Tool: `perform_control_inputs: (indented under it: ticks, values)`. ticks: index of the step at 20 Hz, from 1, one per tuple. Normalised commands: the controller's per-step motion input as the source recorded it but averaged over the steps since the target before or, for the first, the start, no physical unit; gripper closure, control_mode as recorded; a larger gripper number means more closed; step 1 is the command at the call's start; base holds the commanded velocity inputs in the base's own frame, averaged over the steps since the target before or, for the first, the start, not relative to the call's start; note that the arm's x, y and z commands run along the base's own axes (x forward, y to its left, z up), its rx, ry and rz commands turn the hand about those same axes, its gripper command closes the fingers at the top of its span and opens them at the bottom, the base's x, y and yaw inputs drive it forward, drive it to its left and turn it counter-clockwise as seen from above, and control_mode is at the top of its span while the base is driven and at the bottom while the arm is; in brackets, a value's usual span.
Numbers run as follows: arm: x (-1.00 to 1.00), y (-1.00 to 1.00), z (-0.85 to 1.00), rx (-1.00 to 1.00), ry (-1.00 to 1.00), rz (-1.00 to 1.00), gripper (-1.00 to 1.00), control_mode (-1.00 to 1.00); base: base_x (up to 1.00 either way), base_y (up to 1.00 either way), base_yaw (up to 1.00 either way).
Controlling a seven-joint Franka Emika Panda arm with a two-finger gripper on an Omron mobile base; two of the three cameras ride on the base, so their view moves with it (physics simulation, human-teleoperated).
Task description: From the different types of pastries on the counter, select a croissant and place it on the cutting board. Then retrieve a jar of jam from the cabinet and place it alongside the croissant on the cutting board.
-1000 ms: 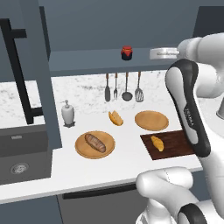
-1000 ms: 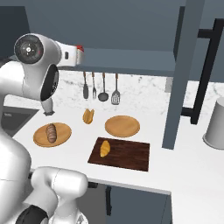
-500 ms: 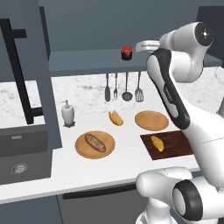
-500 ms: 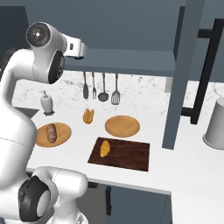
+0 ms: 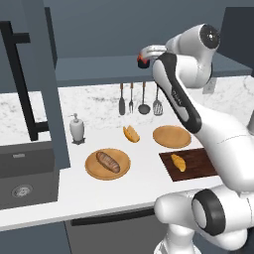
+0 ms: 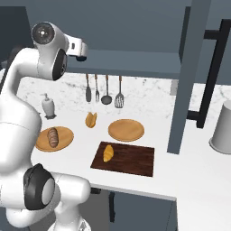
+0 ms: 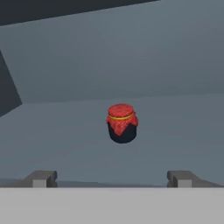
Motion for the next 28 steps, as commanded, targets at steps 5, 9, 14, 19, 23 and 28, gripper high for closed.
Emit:
perform_control_inputs:
  ticks: [5,9,14,19,23,28]
  values:
    - [0.5,0.12,-0.27,0.0,0.0,0.02,-1.0,-1.0,0.0,0.0,0.0]
    - [0.5,0.08,-0.21,0.0,0.0,0.01,-1.0,-1.0,0.0,0.0,0.0]
    - [0.52,0.01,-0.19,0.0,0.0,0.0,-1.0,-1.0,0.0,0.0,0.0]
    - [0.52,0.0,-0.13,0.0,0.0,0.0,-1.0,-1.0,0.0,0.0,0.0]
    - [0.48,0.0,-0.14,0.0,0.0,0.0,-1.0,-1.0,0.0,0.0,0.0]
    - [0.35,0.12,-0.08,0.0,0.0,0.0,-1.0,-1.0,0.0,0.0,0.0]
